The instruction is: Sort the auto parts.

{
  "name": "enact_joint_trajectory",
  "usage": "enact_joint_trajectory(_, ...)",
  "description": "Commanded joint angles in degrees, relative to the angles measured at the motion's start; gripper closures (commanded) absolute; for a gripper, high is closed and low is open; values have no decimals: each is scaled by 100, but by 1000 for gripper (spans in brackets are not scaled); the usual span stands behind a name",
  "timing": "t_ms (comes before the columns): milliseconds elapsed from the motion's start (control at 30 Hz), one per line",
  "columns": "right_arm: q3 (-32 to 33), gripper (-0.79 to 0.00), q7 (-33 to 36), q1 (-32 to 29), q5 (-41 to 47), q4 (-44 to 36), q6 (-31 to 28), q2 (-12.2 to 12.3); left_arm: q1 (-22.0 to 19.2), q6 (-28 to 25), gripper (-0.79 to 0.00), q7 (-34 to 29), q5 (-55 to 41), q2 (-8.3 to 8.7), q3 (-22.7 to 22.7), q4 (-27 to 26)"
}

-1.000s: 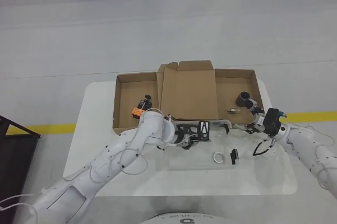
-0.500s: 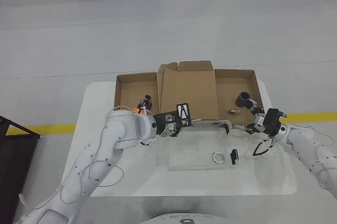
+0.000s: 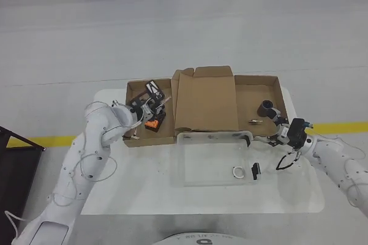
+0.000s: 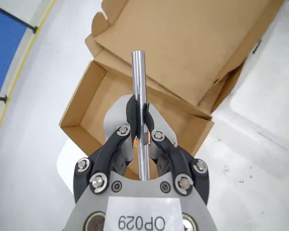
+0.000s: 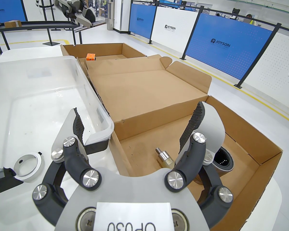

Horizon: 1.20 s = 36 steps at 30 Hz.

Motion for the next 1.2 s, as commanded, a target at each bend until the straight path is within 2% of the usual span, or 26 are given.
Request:
enact_joint_trajectory(0,0,-785,0,0,0,-1,0,0,-124,115,0,-109,-334,-12,-56,315)
enact_joint_trajectory(167,0,-785,0,0,0,-1,0,0,-423,54,0,-150,-1315,-56,-106,1029)
enact_joint_trajectory(333,0,-785,0,0,0,-1,0,0,-751,230,0,-146,-2195,-100,-173,1778)
enact_joint_trajectory(567,0,-785,0,0,0,-1,0,0,-1116,547,0,-302,-2489,-174,69,2443)
enact_joint_trajectory(867,0,-785,0,0,0,-1,0,0,-1414,912,0,-221,-2463,-266,394,3109)
enact_joint_trajectory(1167,0,-785,0,0,0,-1,0,0,-1489,1205,0,-515,-2507,-242,356,3230)
